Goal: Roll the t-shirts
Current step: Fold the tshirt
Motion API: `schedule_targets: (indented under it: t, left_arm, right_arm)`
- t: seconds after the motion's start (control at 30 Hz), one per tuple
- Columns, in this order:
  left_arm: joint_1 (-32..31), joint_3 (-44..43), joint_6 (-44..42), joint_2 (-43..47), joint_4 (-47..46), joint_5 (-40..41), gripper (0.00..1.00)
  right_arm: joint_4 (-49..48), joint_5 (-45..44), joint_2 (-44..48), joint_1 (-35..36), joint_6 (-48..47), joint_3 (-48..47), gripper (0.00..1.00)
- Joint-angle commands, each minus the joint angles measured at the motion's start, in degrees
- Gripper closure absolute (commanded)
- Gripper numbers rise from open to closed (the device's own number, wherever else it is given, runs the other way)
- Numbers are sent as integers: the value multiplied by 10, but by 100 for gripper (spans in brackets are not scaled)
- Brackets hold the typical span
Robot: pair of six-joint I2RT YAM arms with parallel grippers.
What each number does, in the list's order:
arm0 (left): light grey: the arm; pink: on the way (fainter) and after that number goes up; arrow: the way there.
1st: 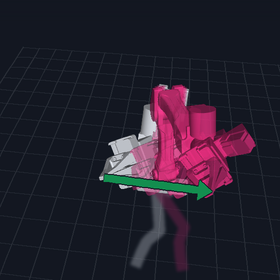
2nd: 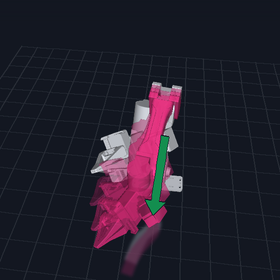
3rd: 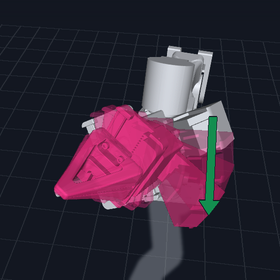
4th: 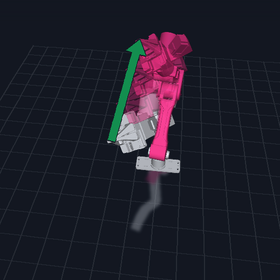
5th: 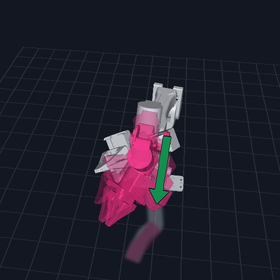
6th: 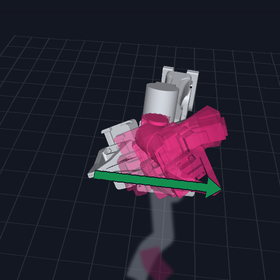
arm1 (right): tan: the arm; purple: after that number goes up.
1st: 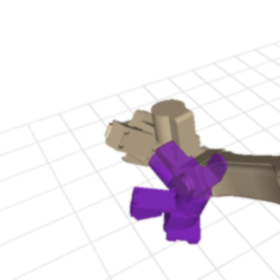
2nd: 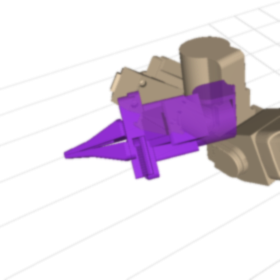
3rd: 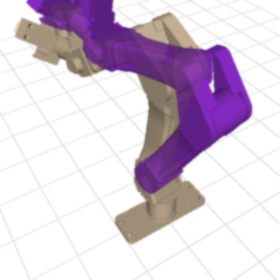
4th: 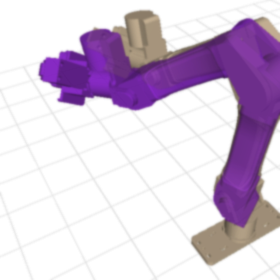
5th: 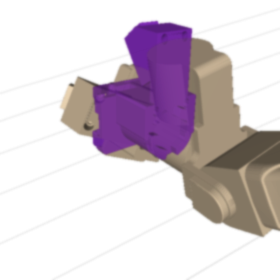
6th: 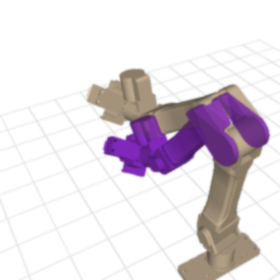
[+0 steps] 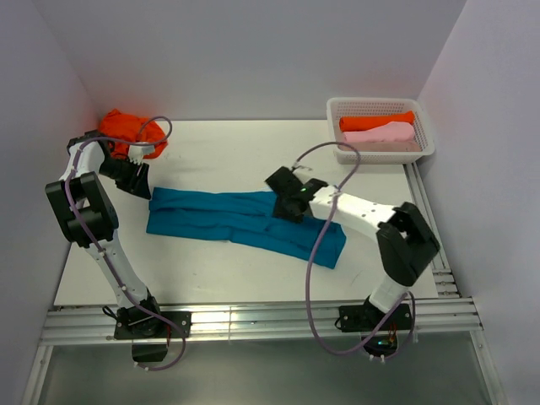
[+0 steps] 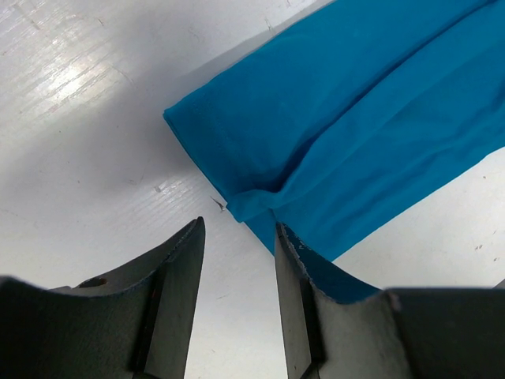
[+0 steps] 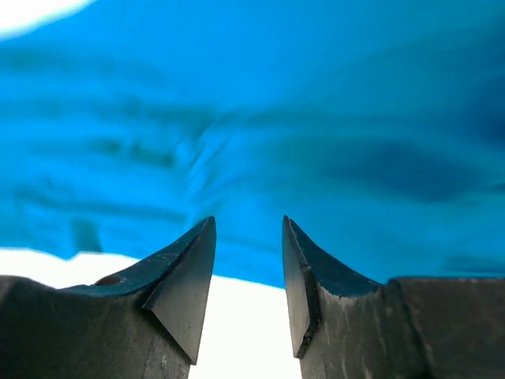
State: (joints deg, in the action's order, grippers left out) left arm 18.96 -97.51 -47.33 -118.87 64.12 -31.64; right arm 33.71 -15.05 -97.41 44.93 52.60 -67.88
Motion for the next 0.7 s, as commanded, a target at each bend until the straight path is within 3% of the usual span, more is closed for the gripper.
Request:
schedule_targets:
  t: [0.0,0.27,0.67]
  left_arm:
    - [-4,-6,-9,20,6,-13,53]
    - [-5,-16,-7,15,7,-13,53]
    - [-6,-31,-1,5,8,-7,53]
  right_arm:
    - [10,-51,74,-69,-11,21,53]
    - [-19,-59,40,-219,-60,27,48]
    - [-11,-63,-93,-308,-139,-67,43]
